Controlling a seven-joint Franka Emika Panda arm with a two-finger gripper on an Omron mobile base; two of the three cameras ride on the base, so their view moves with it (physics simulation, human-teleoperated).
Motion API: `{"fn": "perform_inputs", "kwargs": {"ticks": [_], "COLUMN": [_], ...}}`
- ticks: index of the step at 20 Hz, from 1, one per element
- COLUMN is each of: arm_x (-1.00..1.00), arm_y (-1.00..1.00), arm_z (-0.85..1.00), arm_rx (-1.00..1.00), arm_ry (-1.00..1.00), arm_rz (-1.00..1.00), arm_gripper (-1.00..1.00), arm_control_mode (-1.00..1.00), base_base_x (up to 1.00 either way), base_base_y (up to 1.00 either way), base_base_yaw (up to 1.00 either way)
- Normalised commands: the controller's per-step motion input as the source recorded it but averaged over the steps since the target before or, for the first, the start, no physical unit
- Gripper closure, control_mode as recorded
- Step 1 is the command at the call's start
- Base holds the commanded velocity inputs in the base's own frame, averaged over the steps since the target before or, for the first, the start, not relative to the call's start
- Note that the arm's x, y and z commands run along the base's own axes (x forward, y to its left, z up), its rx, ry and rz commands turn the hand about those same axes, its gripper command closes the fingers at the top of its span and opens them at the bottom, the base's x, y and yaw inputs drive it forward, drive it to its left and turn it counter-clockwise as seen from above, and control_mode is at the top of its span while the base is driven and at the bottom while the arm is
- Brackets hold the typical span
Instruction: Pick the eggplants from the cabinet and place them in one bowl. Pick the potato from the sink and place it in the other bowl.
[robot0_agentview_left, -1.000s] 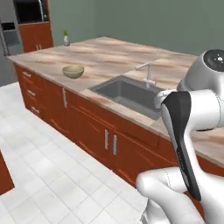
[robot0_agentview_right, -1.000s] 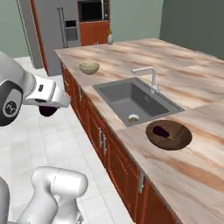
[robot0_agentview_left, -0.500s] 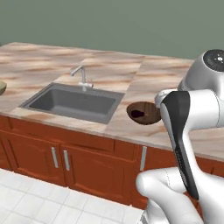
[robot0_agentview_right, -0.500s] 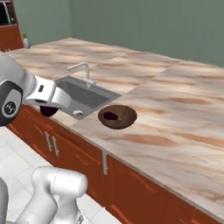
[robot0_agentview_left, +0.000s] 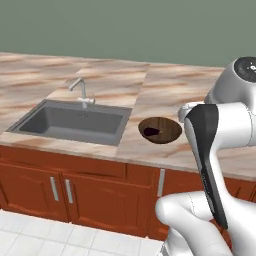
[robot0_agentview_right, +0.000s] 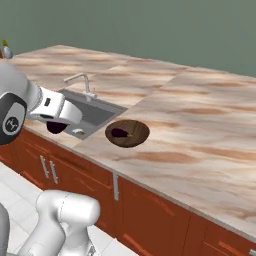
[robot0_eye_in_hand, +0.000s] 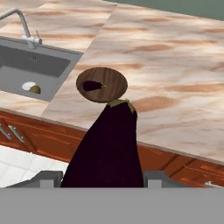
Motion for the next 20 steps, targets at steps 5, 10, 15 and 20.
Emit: {"fn": "perform_inputs", "kwargs": {"ticks": [5, 10, 15, 20], "arm_x": [0.00, 0.00, 0.00, 0.00], "arm_y": [0.00, 0.00, 0.00, 0.00], "arm_z": [0.00, 0.00, 0.00, 0.00], "arm_rx": [0.00, 0.00, 0.00, 0.00], "arm_ry": [0.00, 0.00, 0.00, 0.00], "arm_rz": [0.00, 0.00, 0.00, 0.00], "arm_gripper": [1.00, 1.00, 1.00, 1.00], "arm_control_mode": [1.00, 1.00, 1.00, 1.00], "base_base_x": [0.09, 0.06, 0.00, 0.13], "base_base_y": [0.46, 0.43, 0.35, 0.46], "base_base_yaw": [-0.39, -0.36, -0.02, -0.03]}}
